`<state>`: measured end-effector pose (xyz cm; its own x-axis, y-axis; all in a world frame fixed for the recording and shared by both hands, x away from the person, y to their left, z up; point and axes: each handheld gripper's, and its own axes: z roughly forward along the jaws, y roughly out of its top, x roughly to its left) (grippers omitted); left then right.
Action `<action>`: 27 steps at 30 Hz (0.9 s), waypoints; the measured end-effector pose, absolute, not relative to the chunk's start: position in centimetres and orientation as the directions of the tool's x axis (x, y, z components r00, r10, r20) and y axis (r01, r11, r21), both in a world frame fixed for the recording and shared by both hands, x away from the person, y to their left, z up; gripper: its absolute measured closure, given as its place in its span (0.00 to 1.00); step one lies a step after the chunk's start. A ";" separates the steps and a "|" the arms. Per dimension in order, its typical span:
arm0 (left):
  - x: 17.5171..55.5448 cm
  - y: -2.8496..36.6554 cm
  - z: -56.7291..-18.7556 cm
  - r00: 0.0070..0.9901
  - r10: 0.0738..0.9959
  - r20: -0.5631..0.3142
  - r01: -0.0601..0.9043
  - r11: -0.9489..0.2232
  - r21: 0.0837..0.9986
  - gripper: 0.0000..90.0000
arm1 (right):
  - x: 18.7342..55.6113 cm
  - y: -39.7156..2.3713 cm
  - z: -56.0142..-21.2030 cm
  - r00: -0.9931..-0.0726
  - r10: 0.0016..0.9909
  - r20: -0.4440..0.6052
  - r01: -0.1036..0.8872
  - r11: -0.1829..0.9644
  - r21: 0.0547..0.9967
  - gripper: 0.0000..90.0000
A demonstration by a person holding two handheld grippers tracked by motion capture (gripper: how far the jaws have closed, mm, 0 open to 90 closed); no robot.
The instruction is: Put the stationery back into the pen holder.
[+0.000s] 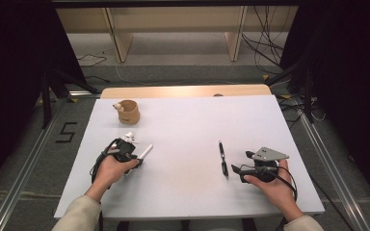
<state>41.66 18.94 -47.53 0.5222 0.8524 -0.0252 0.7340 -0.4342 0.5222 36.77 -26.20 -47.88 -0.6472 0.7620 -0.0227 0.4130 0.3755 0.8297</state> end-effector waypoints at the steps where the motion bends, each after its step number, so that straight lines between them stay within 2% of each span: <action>1: 41.7 19.0 -47.5 0.523 0.852 -0.025 0.736 -0.436 0.518 0.76 | 36.8 -26.2 -47.9 -0.647 0.762 -0.023 0.413 0.376 0.830 0.25; 27: 42.2 18.5 -47.2 0.505 0.863 -0.014 0.766 -0.441 0.468 0.86 | 36.7 -26.2 -47.9 -0.653 0.757 -0.027 0.409 0.383 0.828 0.25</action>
<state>42.22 18.50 -47.17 0.5054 0.8627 -0.0140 0.7660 -0.4412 0.4675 36.73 -26.17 -47.89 -0.6531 0.7568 -0.0270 0.4092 0.3827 0.8283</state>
